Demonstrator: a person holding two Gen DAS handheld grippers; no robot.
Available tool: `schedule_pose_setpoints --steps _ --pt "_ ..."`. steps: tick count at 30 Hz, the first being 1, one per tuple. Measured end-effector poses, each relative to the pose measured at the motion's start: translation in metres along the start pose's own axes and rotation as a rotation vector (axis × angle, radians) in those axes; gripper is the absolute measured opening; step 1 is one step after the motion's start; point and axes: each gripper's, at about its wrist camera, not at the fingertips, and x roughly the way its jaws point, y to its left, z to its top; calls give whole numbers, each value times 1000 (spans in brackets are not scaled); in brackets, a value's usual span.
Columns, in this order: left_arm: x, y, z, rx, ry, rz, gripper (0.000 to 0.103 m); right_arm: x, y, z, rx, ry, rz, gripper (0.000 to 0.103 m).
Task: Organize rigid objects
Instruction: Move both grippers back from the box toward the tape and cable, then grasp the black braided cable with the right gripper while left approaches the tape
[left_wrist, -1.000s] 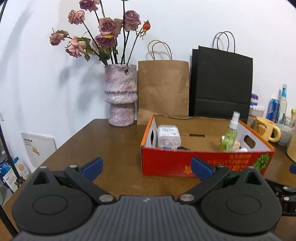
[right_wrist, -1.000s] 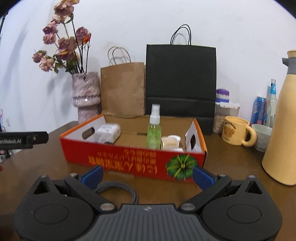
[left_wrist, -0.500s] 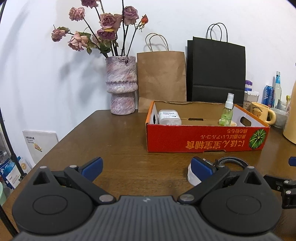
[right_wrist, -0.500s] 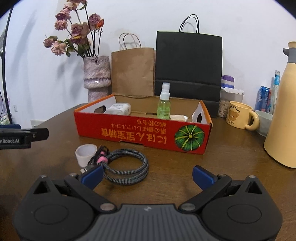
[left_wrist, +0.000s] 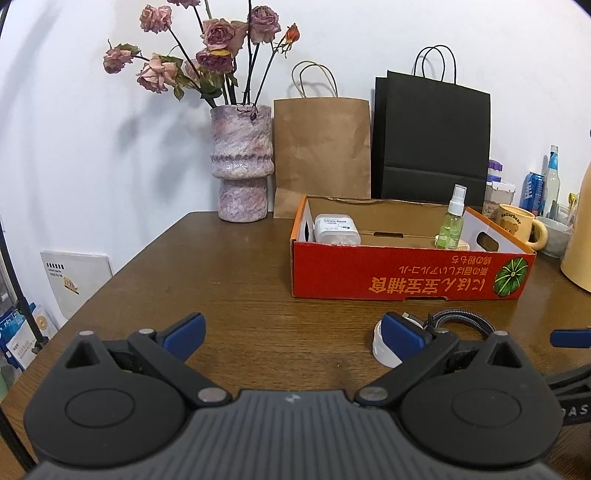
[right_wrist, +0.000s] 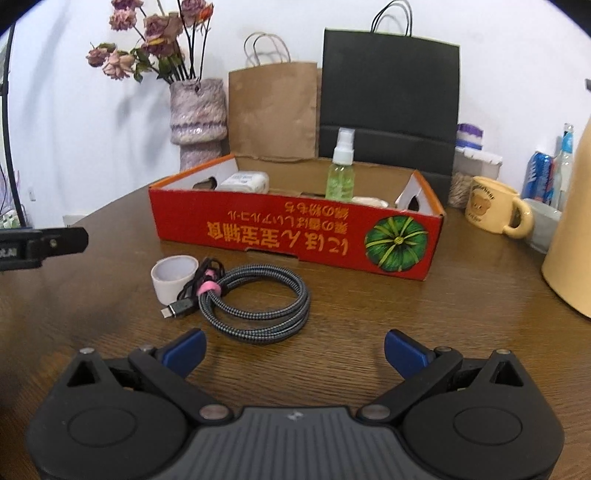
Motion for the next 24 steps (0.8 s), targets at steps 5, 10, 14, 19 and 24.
schedule_pose_setpoints --steps 5,10,14,19,24 --pt "1 6 2 -16 0 15 103 14 3 11 8 3 15 103" --pt "4 15 4 -39 8 34 103 34 5 25 42 17 32 103" --pt "7 24 7 -66 10 62 103 49 14 35 34 32 51 103" --pt "15 36 8 -103 37 87 103 67 24 41 13 71 49 103" --pt "19 45 9 -133 57 103 103 81 31 40 1 102 45 103"
